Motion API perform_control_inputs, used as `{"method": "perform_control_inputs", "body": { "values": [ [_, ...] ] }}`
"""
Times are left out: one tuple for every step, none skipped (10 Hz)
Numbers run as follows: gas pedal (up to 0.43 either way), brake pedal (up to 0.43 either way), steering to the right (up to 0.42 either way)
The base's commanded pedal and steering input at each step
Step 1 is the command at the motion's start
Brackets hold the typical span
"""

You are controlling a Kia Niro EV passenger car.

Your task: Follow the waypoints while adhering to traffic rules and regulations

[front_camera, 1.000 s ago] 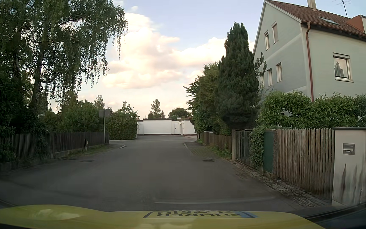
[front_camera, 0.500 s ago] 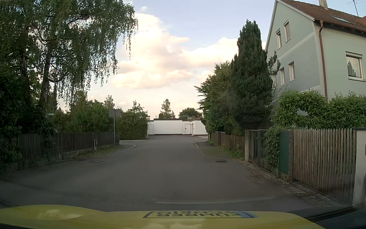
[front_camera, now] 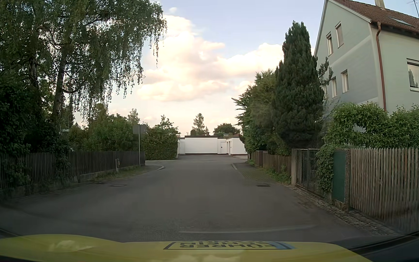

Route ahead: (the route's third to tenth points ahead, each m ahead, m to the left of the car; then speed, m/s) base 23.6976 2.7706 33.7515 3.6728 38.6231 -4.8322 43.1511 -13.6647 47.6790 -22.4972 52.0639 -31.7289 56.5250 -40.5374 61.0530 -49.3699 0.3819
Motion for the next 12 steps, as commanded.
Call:
{"method": "perform_control_inputs", "body": {
  "values": [
    [0.000,0.085,-0.552],
    [0.000,0.085,-0.552],
    [0.000,0.079,-0.551],
    [0.000,0.079,-0.549],
    [0.000,0.079,-0.547],
    [0.000,0.079,-0.546],
    [0.000,0.085,-0.546],
    [0.000,0.085,-0.546],
    [0.000,0.085,-0.546],
    [0.000,0.085,-0.546],
    [0.000,0.079,-0.546],
    [0.000,0.073,-0.545]
  ]
}}
